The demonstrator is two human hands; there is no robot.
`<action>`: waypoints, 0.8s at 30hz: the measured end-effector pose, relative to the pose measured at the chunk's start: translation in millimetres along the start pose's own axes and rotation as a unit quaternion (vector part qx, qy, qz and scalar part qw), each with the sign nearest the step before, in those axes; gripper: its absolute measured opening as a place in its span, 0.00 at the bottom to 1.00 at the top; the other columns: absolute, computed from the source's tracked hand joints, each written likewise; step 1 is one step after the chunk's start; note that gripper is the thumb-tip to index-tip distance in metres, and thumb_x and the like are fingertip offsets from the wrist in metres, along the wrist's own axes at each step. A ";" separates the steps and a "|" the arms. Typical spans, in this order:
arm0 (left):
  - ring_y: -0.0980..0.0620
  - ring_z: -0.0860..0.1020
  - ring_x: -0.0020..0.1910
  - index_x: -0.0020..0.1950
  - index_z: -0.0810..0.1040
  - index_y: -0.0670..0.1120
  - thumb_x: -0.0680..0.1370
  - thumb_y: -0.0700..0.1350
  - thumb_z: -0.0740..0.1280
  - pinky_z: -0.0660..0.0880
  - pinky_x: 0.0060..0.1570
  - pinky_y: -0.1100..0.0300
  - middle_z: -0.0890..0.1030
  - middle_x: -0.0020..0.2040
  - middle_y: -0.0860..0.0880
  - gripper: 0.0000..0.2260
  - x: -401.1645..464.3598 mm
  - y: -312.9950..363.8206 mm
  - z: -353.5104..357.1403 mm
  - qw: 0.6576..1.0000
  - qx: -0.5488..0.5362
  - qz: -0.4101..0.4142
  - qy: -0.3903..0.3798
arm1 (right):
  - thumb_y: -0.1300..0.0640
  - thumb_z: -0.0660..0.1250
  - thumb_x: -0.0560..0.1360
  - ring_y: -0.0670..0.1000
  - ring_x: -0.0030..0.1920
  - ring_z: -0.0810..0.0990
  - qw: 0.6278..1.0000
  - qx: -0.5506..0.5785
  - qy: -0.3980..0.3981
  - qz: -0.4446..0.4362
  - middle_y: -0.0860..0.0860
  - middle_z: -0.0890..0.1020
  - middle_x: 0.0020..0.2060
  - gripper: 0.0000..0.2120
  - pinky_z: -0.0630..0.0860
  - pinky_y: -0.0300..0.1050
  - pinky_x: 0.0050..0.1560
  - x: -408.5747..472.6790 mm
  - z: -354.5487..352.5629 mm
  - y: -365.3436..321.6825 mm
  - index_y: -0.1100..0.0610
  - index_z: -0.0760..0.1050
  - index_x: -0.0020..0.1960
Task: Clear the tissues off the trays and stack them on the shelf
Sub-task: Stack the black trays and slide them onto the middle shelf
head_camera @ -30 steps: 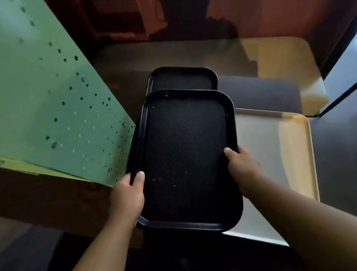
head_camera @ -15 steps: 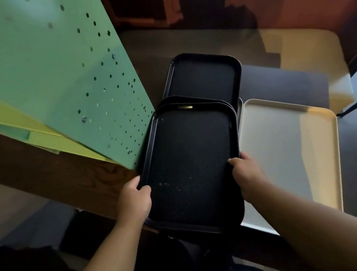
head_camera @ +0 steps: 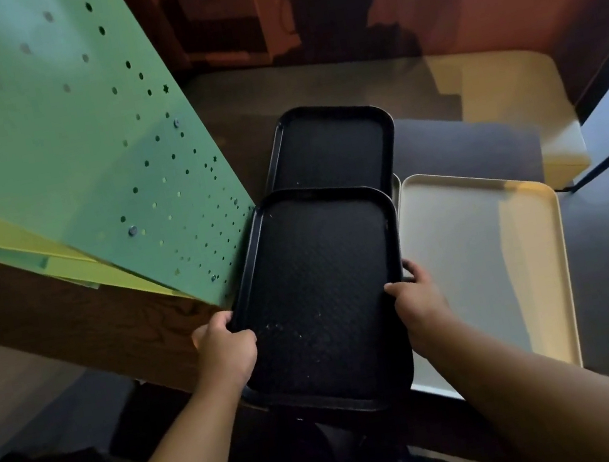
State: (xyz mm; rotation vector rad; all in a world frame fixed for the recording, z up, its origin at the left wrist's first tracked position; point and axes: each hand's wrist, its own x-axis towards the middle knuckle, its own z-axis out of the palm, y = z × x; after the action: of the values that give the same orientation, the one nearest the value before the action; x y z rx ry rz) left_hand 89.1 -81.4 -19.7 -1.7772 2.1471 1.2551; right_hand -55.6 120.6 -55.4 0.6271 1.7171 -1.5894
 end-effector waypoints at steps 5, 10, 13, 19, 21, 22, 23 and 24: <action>0.50 0.73 0.49 0.76 0.67 0.47 0.79 0.38 0.64 0.70 0.34 0.63 0.62 0.73 0.44 0.25 -10.8 12.0 2.4 0.999 0.029 0.019 0.032 | 0.68 0.60 0.79 0.60 0.51 0.83 0.999 0.025 -0.007 0.019 0.58 0.84 0.52 0.18 0.83 0.54 0.46 -5.6 -9.5 -15.1 0.55 0.79 0.64; 0.43 0.75 0.59 0.77 0.63 0.46 0.79 0.44 0.65 0.77 0.56 0.47 0.65 0.72 0.42 0.27 -24.6 30.7 4.4 0.992 0.064 0.107 0.016 | 0.66 0.62 0.79 0.62 0.53 0.84 0.998 0.051 0.017 -0.022 0.58 0.83 0.54 0.18 0.83 0.63 0.53 -4.4 -27.2 -32.4 0.50 0.75 0.65; 0.44 0.75 0.57 0.77 0.61 0.46 0.79 0.44 0.65 0.75 0.52 0.51 0.69 0.69 0.43 0.27 -23.6 45.7 10.1 0.990 0.055 0.131 -0.005 | 0.63 0.63 0.81 0.61 0.53 0.84 0.998 0.053 0.014 -0.042 0.58 0.82 0.54 0.17 0.84 0.59 0.48 -2.6 -38.7 -50.4 0.49 0.72 0.67; 0.44 0.79 0.49 0.68 0.66 0.51 0.75 0.48 0.69 0.81 0.47 0.46 0.72 0.60 0.45 0.23 -19.1 75.4 21.1 0.987 0.044 0.155 0.003 | 0.57 0.64 0.82 0.57 0.51 0.84 0.998 0.045 0.004 -0.052 0.55 0.83 0.53 0.09 0.82 0.53 0.45 1.2 -47.8 -63.8 0.52 0.75 0.62; 0.44 0.79 0.48 0.65 0.69 0.52 0.73 0.51 0.69 0.80 0.42 0.50 0.75 0.58 0.45 0.22 -13.9 87.7 23.7 0.985 0.028 0.172 0.013 | 0.57 0.64 0.83 0.58 0.52 0.84 0.998 0.048 -0.008 -0.035 0.56 0.84 0.53 0.07 0.82 0.56 0.49 3.7 -49.9 -64.5 0.53 0.76 0.60; 0.45 0.80 0.47 0.64 0.71 0.53 0.73 0.52 0.69 0.79 0.42 0.51 0.76 0.57 0.46 0.20 -11.1 94.1 24.9 0.984 0.016 0.176 0.015 | 0.57 0.64 0.83 0.59 0.53 0.84 0.999 0.043 -0.012 -0.031 0.56 0.84 0.54 0.08 0.82 0.58 0.53 5.8 -51.5 -64.8 0.54 0.76 0.61; 0.46 0.80 0.48 0.63 0.72 0.53 0.73 0.53 0.68 0.79 0.42 0.51 0.77 0.56 0.47 0.18 -7.6 99.5 26.7 0.984 0.000 0.179 0.013 | 0.56 0.64 0.83 0.59 0.54 0.84 0.999 0.037 -0.010 -0.031 0.56 0.84 0.56 0.09 0.81 0.61 0.57 9.2 -53.2 -65.1 0.53 0.76 0.63; 0.47 0.79 0.48 0.61 0.74 0.53 0.75 0.54 0.68 0.78 0.42 0.52 0.78 0.54 0.48 0.16 -6.2 106.4 28.1 0.984 -0.021 0.179 0.004 | 0.56 0.65 0.83 0.59 0.55 0.84 0.999 0.033 -0.005 -0.034 0.56 0.84 0.58 0.09 0.80 0.62 0.59 12.5 -55.0 -66.8 0.53 0.76 0.62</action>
State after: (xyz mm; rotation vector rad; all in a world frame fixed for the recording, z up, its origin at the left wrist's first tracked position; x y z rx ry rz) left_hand -11.1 -60.2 21.1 -1.4513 2.5446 1.3720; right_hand -123.2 164.8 -22.0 0.5969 1.7009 -1.6993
